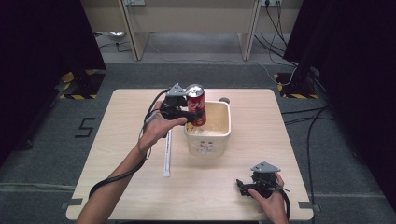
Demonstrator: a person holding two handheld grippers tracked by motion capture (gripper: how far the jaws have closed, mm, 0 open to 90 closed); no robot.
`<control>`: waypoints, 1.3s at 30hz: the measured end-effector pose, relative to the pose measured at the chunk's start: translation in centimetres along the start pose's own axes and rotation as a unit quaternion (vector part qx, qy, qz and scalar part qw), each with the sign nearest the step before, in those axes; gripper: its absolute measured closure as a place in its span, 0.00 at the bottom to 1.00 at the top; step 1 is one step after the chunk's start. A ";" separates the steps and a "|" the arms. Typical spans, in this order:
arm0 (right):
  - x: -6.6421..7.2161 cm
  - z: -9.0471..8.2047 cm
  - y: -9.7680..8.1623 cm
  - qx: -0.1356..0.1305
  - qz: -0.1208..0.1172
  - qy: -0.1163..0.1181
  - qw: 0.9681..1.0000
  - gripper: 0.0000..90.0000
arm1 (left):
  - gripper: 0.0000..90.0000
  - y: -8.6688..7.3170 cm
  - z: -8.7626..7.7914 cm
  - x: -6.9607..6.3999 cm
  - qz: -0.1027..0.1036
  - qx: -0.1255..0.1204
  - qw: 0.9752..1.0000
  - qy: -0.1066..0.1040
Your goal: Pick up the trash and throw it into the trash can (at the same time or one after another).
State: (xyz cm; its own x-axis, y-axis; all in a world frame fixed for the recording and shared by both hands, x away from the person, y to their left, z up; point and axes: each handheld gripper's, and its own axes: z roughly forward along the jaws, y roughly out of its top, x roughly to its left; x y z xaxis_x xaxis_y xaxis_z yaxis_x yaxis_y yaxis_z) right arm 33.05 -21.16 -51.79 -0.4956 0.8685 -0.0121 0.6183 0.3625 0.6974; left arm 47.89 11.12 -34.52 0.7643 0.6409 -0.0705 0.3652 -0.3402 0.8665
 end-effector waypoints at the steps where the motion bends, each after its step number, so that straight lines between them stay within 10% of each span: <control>1: 0.0 0.0 0.0 0.000 0.000 0.000 1.000 0.00 | 0.38 -0.1 0.2 0.0 0.001 0.001 1.000 0.002; 39: 0.0 0.0 0.0 -0.001 0.000 0.001 1.000 0.00 | 0.35 -1.4 3.3 2.0 -0.003 0.023 0.999 0.040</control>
State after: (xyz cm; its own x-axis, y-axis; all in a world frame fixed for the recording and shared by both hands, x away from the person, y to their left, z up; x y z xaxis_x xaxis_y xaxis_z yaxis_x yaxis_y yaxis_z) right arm 33.06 -21.16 -51.80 -0.4967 0.8679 -0.0116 0.6169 0.3624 0.6987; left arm 50.62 10.60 -37.51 0.7187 0.6945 -0.0342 0.3940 -0.3662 0.8430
